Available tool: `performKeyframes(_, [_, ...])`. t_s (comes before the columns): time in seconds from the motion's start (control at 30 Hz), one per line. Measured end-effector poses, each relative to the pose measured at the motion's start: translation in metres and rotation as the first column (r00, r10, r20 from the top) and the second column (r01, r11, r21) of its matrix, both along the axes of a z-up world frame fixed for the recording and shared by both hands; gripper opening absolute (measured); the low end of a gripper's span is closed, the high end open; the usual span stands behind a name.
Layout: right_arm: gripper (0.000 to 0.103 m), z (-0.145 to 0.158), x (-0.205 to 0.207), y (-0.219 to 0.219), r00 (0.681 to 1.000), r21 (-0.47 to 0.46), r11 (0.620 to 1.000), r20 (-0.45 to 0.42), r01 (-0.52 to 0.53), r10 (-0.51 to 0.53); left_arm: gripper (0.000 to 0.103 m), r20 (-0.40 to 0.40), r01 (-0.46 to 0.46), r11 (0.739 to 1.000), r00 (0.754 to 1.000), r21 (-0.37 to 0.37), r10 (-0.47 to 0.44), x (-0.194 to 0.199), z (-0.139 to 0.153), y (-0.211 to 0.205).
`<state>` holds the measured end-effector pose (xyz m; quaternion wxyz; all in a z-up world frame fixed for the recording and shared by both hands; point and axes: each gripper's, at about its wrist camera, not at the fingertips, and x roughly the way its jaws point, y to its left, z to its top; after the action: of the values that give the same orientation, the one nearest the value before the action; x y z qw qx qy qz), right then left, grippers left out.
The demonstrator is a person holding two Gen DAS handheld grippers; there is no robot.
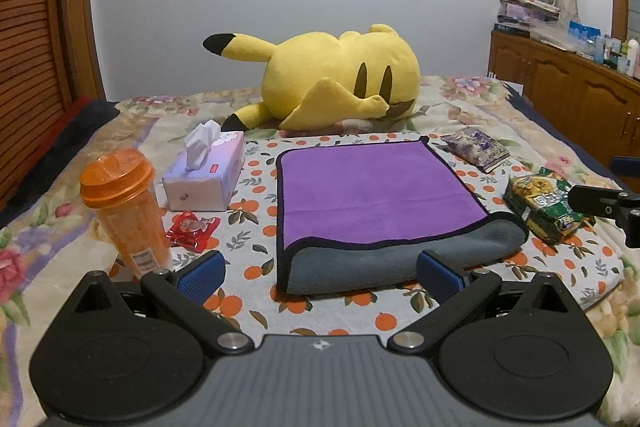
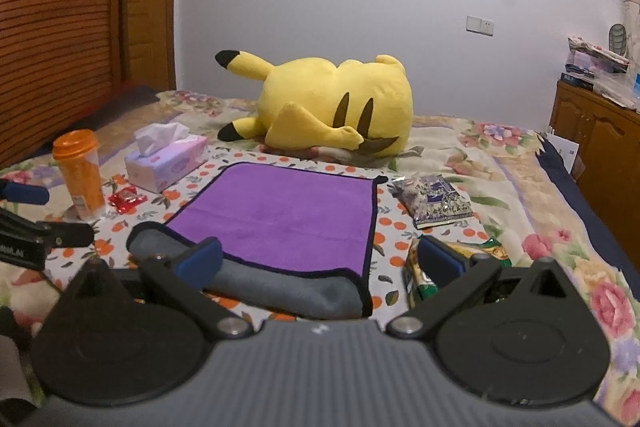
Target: Fold towel
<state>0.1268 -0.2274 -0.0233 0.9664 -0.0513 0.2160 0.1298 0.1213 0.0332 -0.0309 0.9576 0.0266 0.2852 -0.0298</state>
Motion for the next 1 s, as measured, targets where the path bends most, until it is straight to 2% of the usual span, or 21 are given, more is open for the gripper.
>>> performKeyframes(0.67, [0.103, -0.026, 0.053, -0.004, 0.998, 0.002, 1.0, -0.062, 0.025, -0.025, 0.103, -0.058, 0.009, 0.999, 0.998, -0.038, -0.011, 0.053, -0.021, 0.018])
performKeyframes(1.0, [0.103, -0.043, 0.072, -0.008, 0.993, 0.003, 1.0, -0.122, 0.01, -0.009, 0.085, -0.111, 0.038, 0.999, 0.993, -0.029, -0.041, 0.076, -0.037, 0.019])
